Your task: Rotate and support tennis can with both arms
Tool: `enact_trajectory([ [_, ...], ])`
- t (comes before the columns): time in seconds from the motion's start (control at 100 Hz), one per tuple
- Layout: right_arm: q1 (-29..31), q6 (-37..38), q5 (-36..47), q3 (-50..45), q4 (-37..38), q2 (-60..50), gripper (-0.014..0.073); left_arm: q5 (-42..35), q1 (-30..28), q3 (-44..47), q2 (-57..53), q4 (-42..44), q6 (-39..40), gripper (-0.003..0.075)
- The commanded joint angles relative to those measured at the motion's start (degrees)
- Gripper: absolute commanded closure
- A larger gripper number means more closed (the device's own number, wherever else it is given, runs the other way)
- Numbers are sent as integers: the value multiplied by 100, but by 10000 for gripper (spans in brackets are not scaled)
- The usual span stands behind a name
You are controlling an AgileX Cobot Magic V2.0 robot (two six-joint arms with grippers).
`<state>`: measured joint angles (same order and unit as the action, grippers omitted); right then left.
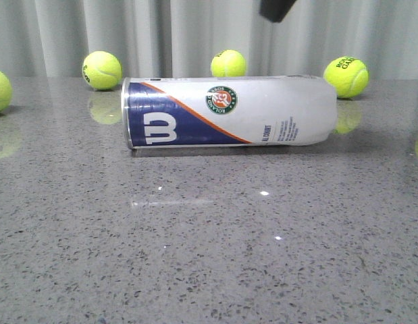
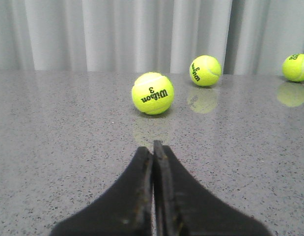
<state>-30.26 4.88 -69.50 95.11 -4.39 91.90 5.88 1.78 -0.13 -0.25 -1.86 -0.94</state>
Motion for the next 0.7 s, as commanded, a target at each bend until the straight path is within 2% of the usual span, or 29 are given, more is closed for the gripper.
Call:
enact_trajectory([
  [0.0, 31, 664, 538, -175, 374, -580, 650, -416, -6, 264, -225, -49, 3, 741],
  [0.14, 31, 1049, 1152, -967, 788, -1188, 650, -416, -6, 264, -225, -49, 3, 741],
  [0.69, 31, 1028, 4056, -4767, 1080, -4478, 650, -518, -6, 264, -225, -49, 3, 741],
])
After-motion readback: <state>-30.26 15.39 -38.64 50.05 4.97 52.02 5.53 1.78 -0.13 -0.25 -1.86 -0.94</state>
